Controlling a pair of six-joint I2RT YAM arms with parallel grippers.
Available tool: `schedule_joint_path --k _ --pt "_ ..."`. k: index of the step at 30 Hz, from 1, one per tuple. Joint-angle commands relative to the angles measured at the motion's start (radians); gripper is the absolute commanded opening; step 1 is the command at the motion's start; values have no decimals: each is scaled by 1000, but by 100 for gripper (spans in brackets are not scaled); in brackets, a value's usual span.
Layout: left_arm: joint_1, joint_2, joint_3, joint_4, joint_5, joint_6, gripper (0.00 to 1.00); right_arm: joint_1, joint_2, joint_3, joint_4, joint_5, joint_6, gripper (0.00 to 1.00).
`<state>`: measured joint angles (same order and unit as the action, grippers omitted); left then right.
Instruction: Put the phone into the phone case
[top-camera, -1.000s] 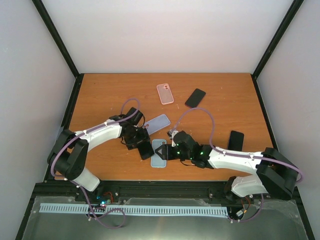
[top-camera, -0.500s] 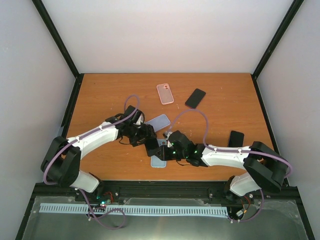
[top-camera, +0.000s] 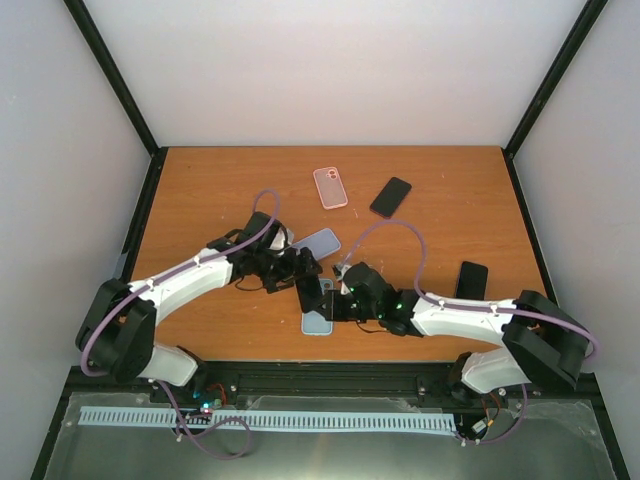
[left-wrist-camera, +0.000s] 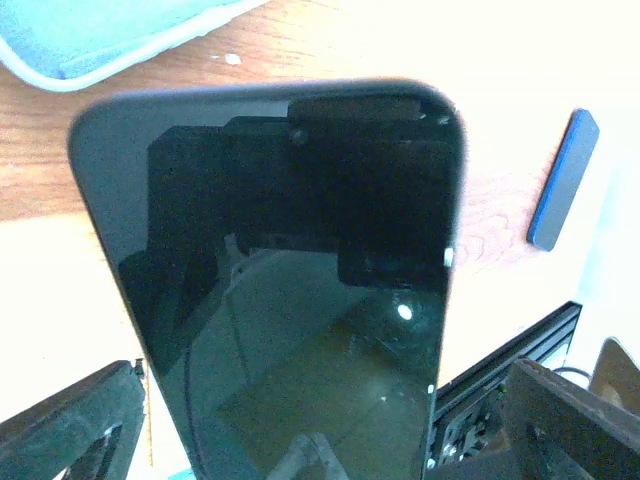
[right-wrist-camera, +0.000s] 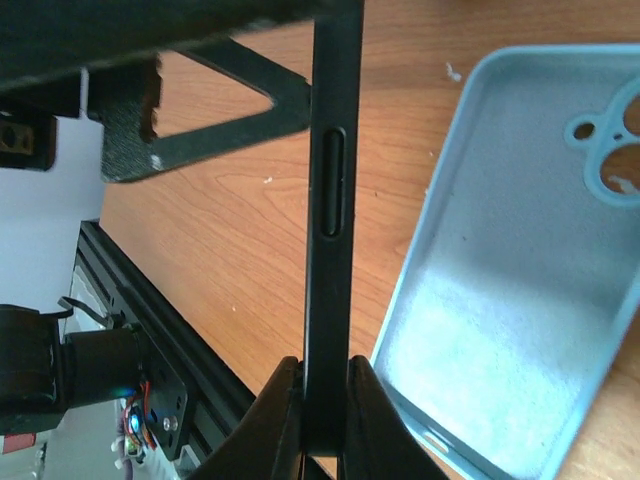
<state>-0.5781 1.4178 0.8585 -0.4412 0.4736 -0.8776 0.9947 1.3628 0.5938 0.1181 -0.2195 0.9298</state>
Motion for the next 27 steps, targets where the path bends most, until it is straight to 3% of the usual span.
schedule_joint_path --k 1,11,16,27 --pt "-9 -49 12 26 20 28 99 10 -63 -35 -2 2 57 3" --pt "-8 -94 -68 56 -85 85 99 36 -144 -107 -46 24 186 3" --pt "-8 -71 -118 109 -81 71 94 36 -99 -77 -95 34 205 3" --pt "-8 -2 -245 343 8 36 90 35 12 -45 -35 17 198 3"
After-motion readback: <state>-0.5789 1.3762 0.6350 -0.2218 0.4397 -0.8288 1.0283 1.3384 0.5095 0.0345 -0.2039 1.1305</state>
